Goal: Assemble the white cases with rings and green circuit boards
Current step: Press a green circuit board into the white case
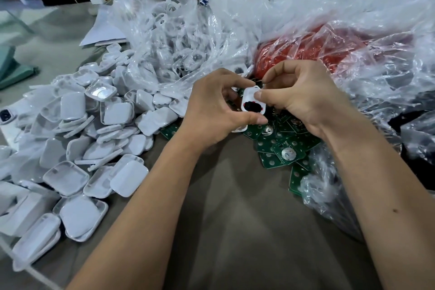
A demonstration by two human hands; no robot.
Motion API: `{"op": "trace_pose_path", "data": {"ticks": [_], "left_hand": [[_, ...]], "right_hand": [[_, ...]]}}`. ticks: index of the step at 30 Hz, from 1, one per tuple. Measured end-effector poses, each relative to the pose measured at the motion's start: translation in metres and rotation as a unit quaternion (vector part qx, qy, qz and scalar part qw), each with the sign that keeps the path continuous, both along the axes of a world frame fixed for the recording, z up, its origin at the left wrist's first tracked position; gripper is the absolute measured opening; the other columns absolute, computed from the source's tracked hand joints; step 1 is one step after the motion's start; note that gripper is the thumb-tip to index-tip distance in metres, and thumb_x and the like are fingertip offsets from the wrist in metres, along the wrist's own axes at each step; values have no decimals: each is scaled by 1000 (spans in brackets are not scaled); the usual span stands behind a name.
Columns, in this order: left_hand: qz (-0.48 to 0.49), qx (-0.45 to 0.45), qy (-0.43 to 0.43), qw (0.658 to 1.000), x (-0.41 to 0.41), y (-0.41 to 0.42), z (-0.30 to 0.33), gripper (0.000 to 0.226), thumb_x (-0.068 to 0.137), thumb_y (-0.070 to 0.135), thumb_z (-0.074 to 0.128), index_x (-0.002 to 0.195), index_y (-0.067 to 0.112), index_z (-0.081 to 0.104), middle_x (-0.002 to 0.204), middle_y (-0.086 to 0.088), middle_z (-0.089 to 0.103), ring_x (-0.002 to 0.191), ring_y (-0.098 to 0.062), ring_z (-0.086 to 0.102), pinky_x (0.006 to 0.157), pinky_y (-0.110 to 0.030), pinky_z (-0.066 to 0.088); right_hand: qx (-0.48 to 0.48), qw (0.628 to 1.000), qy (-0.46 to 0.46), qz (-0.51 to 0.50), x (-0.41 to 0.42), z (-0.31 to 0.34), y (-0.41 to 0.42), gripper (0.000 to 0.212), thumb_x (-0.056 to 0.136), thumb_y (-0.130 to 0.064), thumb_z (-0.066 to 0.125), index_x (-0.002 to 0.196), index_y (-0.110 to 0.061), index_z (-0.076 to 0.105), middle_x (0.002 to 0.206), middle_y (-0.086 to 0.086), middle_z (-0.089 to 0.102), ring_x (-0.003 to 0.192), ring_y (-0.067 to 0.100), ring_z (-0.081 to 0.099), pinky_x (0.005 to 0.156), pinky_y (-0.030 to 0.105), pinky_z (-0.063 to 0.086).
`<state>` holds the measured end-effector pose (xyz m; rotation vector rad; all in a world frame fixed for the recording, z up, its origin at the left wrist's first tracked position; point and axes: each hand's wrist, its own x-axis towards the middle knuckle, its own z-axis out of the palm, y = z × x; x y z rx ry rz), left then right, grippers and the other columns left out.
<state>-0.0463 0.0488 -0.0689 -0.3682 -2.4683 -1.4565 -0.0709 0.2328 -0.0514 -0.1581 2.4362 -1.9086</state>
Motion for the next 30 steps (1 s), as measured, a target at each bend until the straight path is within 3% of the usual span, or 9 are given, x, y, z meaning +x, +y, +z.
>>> {"op": "trace_pose_path", "data": {"ticks": [3,7,10,12,14,16,19,24,30], "left_hand": [[20,-1,-1,1000,-1,1,-1,56,48,38,102,98,24,80,100,8,68,72,-12,68,64,-29,56],[51,1,9,999,-2,4,-2,57,48,41,101,96,22,77,99,7,67,75,-15,70,68,-38,60],[96,-5,34,995,-4,6,-4,57,50,41,101,97,22,73,100,9,66,73,-8,67,65,-22,55],[137,-30,64,988,-5,9,-5,53,55,38,99,96,20,70,101,8,62,72,-5,63,63,-13,48],[167,-53,89,981,-4,13,-7,45,62,30,94,97,14,70,103,4,60,76,-8,61,66,-20,51],[193,-71,98,974,-1,16,-9,35,70,20,80,101,11,68,107,2,58,79,-15,62,69,-33,53],[242,-107,109,958,0,20,-11,29,74,2,64,102,10,66,111,-1,58,79,-22,63,68,-39,51],[260,-154,116,946,7,25,-8,27,75,3,67,101,7,65,112,-6,58,75,-27,59,62,-39,47],[261,-178,135,939,9,32,-8,30,71,-1,71,100,3,63,114,-11,56,72,-29,57,56,-40,45]], "right_hand": [[11,1000,15,-12,-1,-3,-4,25,74,-1,89,89,-13,72,77,6,76,65,10,68,58,21,51],[47,996,56,-58,-1,-5,-9,26,73,-13,93,86,-19,71,78,2,77,69,13,72,67,35,60],[68,990,95,-81,1,-3,-12,27,76,-34,93,86,-21,71,77,-1,75,70,15,74,70,38,63],[108,984,123,-77,5,0,-17,32,77,-51,88,83,-23,73,73,-6,74,66,7,71,64,28,61],[161,973,152,-65,10,3,-22,34,75,-57,86,80,-27,72,69,-13,71,66,-3,68,59,14,54],[191,965,171,-58,14,4,-28,30,72,-55,89,78,-34,68,68,-18,68,68,-9,65,59,8,50],[220,957,175,-75,18,2,-33,31,70,-52,91,72,-42,62,67,-22,65,65,-8,65,62,10,51],[200,962,165,-83,20,4,-35,37,69,-55,90,56,-43,58,60,-24,66,65,-12,65,58,15,55],[200,967,137,-81,15,1,-30,21,70,-41,90,68,-31,72,65,-13,71,61,-1,67,62,27,61]]}}
